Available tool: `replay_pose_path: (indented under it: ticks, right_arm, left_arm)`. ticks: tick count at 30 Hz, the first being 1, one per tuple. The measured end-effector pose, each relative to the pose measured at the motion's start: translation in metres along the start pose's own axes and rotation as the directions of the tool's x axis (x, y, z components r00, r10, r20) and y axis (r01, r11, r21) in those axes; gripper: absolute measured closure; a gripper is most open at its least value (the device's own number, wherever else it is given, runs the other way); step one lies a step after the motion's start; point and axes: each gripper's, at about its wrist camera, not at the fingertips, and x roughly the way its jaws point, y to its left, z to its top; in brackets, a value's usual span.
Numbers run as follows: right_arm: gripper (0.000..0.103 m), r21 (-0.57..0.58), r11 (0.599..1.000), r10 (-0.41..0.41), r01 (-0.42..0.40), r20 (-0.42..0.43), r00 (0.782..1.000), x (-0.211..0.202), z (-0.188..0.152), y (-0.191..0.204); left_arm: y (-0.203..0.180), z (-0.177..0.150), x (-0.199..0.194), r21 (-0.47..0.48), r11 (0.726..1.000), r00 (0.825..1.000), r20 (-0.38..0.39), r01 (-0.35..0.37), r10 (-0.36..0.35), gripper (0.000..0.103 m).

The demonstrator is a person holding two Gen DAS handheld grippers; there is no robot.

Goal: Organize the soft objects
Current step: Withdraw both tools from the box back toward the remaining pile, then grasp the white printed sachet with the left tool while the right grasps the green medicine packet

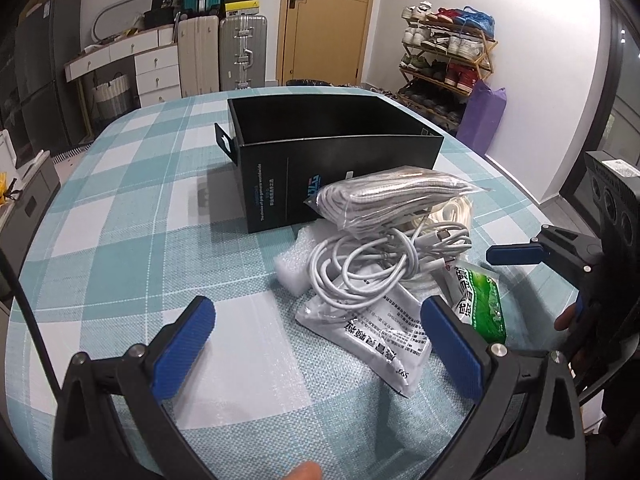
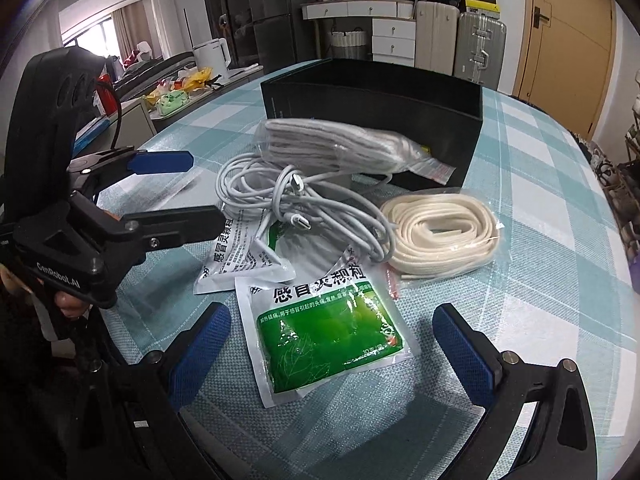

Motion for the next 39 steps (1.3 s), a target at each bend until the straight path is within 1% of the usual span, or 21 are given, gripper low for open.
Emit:
replay_pose_path:
  ticks: [5, 8, 11, 14, 18, 22, 27, 32, 37, 39]
  right_arm:
    - [0.0, -0.001, 1.0, -0.008, 0.008, -0.012, 1.0, 0.004, 0.001, -0.001]
    - [0.0, -0.002, 1.0, -0.015, 0.015, -0.012, 1.0, 0.005, 0.002, 0.001]
    - [0.0, -0.008, 1.0, -0.017, 0.017, -0.013, 1.0, 0.007, 0.003, 0.002]
    - [0.0, -0.005, 1.0, -0.005, 0.005, -0.012, 1.0, 0.006, 0.002, 0.003]
    - [0.0, -0.005, 1.0, -0.005, 0.005, -0.009, 1.0, 0.007, 0.002, 0.003]
    - [0.001, -0.005, 1.0, -0.01, 0.01, -0.012, 1.0, 0.007, 0.002, 0.002]
    - [0.001, -0.007, 1.0, -0.02, 0.02, -0.018, 1.0, 0.007, 0.002, 0.002]
    - [0.001, -0.003, 1.0, -0.022, 0.022, -0.017, 1.0, 0.006, 0.001, 0.0]
    - [0.006, -0.017, 0.999, -0.028, 0.028, -0.016, 0.999, 0.007, 0.001, 0.001]
    - [0.01, -0.024, 0.999, -0.025, 0.025, -0.016, 1.0, 0.007, 0.002, 0.001]
  left_arm:
    - [-0.003, 0.001, 0.007, -0.017, 1.0, 1.0, -0.029, 0.005, -0.005, 0.0]
    - [-0.004, 0.003, 0.015, -0.048, 0.999, 0.998, -0.054, 0.009, -0.012, 0.0]
    - [-0.008, 0.006, 0.022, -0.058, 0.998, 0.996, -0.084, 0.003, -0.008, 0.0]
    - [-0.011, 0.008, 0.029, -0.085, 0.996, 0.994, -0.107, 0.011, -0.02, 0.0]
    - [-0.015, 0.01, 0.033, -0.093, 0.996, 0.994, -0.112, -0.011, 0.001, 0.0]
    - [-0.01, 0.008, 0.031, -0.104, 0.994, 0.993, -0.114, -0.032, 0.02, 0.0]
    - [-0.002, 0.005, 0.027, -0.088, 0.995, 0.991, -0.131, -0.042, 0.03, 0.0]
    - [0.005, 0.001, 0.022, -0.097, 0.994, 0.99, -0.139, -0.052, 0.038, 0.0]
    - [-0.005, -0.001, 0.023, -0.056, 0.997, 0.989, -0.139, -0.053, 0.044, 0.002]
    - [-0.01, -0.002, 0.024, -0.039, 0.998, 0.99, -0.132, -0.058, 0.052, 0.006]
